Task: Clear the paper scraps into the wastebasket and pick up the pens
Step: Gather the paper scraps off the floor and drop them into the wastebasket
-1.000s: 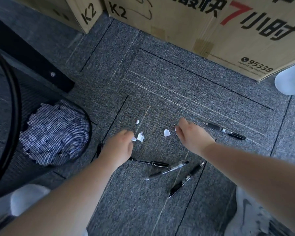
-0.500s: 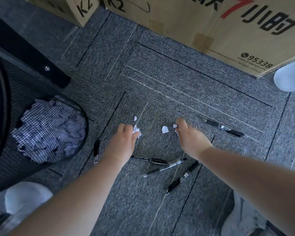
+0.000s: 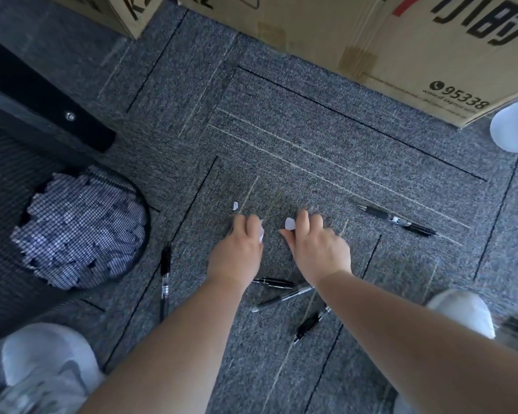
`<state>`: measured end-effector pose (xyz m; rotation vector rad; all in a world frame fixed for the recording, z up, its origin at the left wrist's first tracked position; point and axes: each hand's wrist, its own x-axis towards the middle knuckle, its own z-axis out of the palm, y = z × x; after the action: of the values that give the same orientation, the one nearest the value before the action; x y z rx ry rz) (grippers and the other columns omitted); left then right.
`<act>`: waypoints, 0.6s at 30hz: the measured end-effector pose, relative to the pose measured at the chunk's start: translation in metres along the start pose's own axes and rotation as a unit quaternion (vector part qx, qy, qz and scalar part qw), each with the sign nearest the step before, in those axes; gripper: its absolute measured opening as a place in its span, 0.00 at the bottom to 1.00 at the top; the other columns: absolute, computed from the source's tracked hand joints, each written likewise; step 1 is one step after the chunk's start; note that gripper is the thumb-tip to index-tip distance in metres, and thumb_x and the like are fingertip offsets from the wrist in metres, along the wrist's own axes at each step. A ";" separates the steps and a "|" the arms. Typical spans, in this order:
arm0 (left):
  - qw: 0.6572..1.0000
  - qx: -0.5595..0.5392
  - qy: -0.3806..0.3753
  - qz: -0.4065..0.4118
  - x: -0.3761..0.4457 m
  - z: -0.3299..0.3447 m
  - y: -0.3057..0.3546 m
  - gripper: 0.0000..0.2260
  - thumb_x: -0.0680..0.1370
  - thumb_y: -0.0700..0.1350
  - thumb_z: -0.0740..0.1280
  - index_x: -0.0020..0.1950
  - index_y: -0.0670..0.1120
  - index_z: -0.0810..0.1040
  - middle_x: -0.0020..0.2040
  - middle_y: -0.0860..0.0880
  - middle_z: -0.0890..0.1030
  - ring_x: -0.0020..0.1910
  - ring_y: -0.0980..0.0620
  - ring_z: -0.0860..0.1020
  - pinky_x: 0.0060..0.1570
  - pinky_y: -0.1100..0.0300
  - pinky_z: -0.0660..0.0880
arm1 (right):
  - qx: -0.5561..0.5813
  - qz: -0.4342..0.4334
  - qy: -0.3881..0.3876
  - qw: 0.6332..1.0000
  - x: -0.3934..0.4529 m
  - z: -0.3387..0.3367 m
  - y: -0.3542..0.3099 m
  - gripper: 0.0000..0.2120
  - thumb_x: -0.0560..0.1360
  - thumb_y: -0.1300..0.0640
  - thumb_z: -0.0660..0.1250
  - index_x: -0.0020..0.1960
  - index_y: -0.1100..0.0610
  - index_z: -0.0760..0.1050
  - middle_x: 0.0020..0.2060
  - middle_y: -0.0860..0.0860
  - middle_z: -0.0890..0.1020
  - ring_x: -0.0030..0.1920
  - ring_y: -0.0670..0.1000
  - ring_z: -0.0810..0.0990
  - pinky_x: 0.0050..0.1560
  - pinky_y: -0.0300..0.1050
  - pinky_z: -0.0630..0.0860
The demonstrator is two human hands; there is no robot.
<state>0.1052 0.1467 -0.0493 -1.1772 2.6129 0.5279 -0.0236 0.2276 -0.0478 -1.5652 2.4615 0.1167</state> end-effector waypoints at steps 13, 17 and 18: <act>0.997 -0.014 -0.068 -0.014 0.003 -0.020 -0.010 0.11 0.77 0.33 0.58 0.58 0.42 0.64 0.57 0.42 0.69 0.25 0.54 0.63 0.22 0.61 0.59 | 0.005 -0.040 -0.140 0.989 0.009 -0.014 0.012 0.17 0.79 0.64 0.51 0.67 0.59 0.60 0.52 0.56 0.74 0.32 0.55 0.69 0.29 0.47 0.67; 0.991 -0.104 0.000 -0.081 0.011 -0.031 -0.025 0.12 0.75 0.30 0.59 0.56 0.39 0.66 0.51 0.41 0.71 0.27 0.55 0.63 0.23 0.63 0.54 | 0.100 -0.013 -0.133 0.986 0.013 -0.015 0.022 0.10 0.81 0.57 0.53 0.59 0.61 0.66 0.45 0.57 0.77 0.30 0.55 0.70 0.28 0.46 0.68; 0.989 -0.118 0.008 -0.093 0.015 -0.034 -0.027 0.12 0.75 0.29 0.59 0.56 0.39 0.66 0.50 0.41 0.72 0.27 0.55 0.63 0.23 0.63 0.55 | 0.135 0.000 -0.124 0.983 0.015 -0.017 0.024 0.08 0.81 0.57 0.53 0.56 0.61 0.66 0.42 0.56 0.76 0.30 0.55 0.71 0.28 0.47 0.70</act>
<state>0.1138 0.1061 -0.0298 -1.4829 2.4709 0.8078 -0.0534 0.2217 -0.0361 -1.3471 2.1799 -0.0215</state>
